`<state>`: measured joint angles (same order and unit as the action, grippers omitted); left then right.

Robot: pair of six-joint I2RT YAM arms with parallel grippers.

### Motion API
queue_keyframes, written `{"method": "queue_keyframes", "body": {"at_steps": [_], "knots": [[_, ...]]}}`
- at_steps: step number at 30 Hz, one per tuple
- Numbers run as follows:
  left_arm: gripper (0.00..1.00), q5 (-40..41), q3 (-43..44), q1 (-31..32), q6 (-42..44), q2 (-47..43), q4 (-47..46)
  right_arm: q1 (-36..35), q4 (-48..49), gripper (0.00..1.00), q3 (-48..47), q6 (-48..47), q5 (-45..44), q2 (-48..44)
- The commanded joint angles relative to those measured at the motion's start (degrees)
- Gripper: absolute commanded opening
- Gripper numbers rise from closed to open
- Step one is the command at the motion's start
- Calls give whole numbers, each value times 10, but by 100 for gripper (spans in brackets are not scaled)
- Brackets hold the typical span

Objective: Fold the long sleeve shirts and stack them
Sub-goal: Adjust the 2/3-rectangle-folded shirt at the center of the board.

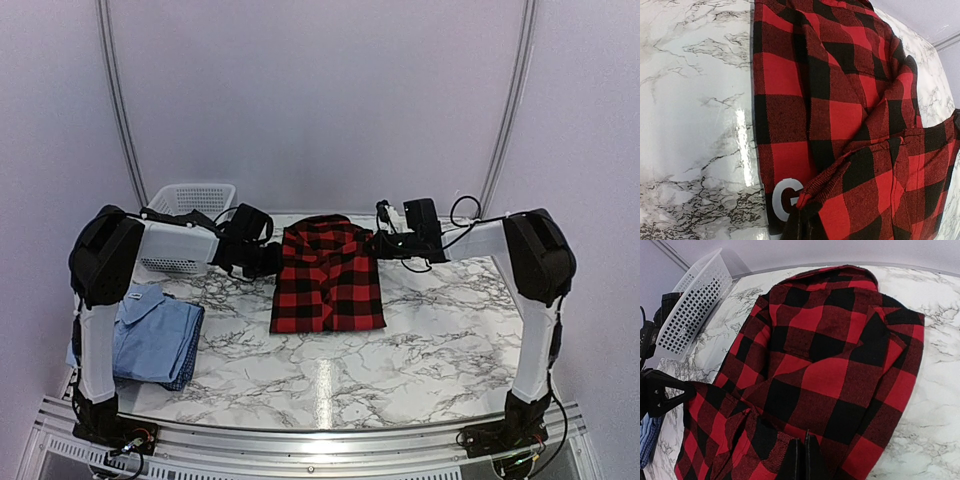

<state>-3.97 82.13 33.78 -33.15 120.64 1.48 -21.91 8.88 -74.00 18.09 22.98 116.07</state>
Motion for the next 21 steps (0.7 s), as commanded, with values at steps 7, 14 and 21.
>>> {"method": "queue_keyframes", "body": {"at_steps": [7, 14, 21], "knots": [[45, -10, 37, -12, 17, 27, 6, -6, -85, 27, -65, -25, -73, 40], [61, 18, 28, -15, 27, -14, 26, -41, -189, 48, -44, -46, -234, -56], [61, 25, -10, -14, -9, -60, 26, -84, -168, 42, -38, -37, -195, -91]]}}
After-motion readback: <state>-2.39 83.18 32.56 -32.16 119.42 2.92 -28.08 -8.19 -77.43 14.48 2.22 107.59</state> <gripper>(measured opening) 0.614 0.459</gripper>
